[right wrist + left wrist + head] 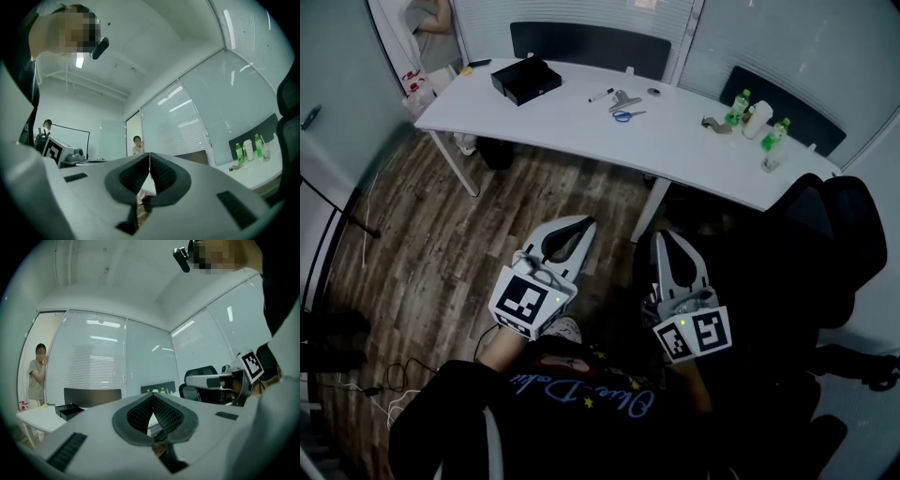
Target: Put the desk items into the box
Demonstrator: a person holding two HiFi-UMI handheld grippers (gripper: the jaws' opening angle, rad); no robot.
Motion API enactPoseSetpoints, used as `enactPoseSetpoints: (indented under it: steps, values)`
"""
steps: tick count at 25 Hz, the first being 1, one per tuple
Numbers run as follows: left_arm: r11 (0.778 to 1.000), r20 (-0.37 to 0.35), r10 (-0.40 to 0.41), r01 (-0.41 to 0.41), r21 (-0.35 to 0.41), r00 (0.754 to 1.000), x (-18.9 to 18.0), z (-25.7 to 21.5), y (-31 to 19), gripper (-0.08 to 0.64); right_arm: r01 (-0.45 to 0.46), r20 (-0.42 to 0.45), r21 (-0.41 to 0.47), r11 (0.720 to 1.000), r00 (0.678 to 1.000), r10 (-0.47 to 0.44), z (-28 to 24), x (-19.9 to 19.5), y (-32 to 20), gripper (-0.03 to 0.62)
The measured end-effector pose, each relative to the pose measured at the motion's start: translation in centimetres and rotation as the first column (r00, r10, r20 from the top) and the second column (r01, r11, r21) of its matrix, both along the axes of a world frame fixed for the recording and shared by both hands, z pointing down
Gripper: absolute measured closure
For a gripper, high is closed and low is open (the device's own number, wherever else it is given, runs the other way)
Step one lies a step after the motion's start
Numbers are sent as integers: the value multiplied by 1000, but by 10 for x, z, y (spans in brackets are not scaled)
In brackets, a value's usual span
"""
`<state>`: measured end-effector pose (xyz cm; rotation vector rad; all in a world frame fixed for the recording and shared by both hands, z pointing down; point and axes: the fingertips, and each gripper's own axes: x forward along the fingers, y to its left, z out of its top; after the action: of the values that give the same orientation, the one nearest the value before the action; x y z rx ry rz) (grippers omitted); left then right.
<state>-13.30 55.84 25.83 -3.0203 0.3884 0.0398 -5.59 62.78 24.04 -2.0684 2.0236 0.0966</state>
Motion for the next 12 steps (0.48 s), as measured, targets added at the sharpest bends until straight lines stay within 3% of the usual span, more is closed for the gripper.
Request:
enactPoseSetpoints:
  steps: [12]
  values:
    - [998,-11,58,-58,-36,998,25,8,-21,552,-57,3,-31,998,998,57,9,19,-14,581]
